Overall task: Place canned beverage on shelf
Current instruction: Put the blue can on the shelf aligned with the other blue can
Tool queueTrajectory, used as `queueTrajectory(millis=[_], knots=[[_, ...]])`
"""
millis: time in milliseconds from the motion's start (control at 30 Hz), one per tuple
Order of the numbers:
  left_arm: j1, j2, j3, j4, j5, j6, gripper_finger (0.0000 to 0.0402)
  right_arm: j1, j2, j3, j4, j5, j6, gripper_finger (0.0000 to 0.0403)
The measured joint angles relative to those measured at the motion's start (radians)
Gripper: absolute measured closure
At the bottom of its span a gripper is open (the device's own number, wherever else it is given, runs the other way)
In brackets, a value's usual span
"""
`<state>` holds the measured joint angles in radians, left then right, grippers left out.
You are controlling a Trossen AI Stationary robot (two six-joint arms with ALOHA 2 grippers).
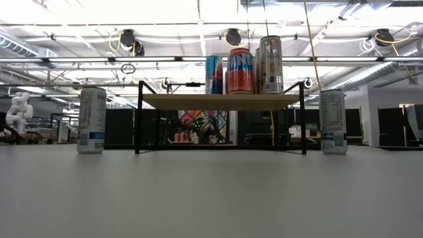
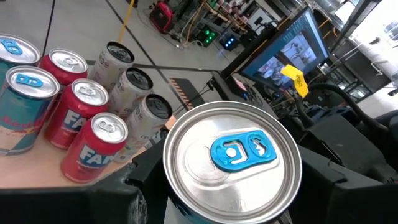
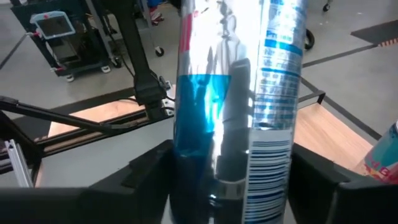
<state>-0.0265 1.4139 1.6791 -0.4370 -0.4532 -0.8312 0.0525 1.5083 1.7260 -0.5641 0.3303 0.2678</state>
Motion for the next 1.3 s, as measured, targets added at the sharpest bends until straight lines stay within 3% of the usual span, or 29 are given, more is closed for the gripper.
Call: queueTrajectory(millis=[233, 567, 700, 800, 900, 1133, 1300], knots=[[0.001, 0.0, 0.0, -0.006, -0.012, 0.005, 0.0164, -0.001, 0.001, 0.0, 0.003, -0.021, -0.019, 0.0226], [-0.008, -0.035, 0.001, 0.049, 0.037, 0.13, 0.0074, -0.013, -0.056, -0.001, 0.0, -0.062, -0.022, 0.022], [-0.007, -0.061, 0.002, 0.125, 0.033, 0.193, 0.0057, -0.021, -0.096, -0.001, -0.009, -0.05, -0.036, 0.022], [-0.007, -0.074, 0.002, 0.186, 0.054, 0.319, 0.0055, -0.038, -0.12, -0.001, -0.011, -0.128, -0.044, 0.0216], [-0.002, -0.078, 0.002, 0.199, 0.078, 0.348, 0.0054, -0.059, -0.134, -0.001, -0.007, -0.224, -0.038, 0.0215], [0.028, -0.061, 0.002, 0.198, 0.195, 0.355, 0.0054, -0.082, -0.14, -0.001, -0.001, -0.278, -0.045, 0.0215], [0.043, -0.044, 0.001, 0.247, 0.289, 0.453, 0.0054, -0.107, -0.141, -0.001, 0.027, -0.37, -0.049, 0.0216]])
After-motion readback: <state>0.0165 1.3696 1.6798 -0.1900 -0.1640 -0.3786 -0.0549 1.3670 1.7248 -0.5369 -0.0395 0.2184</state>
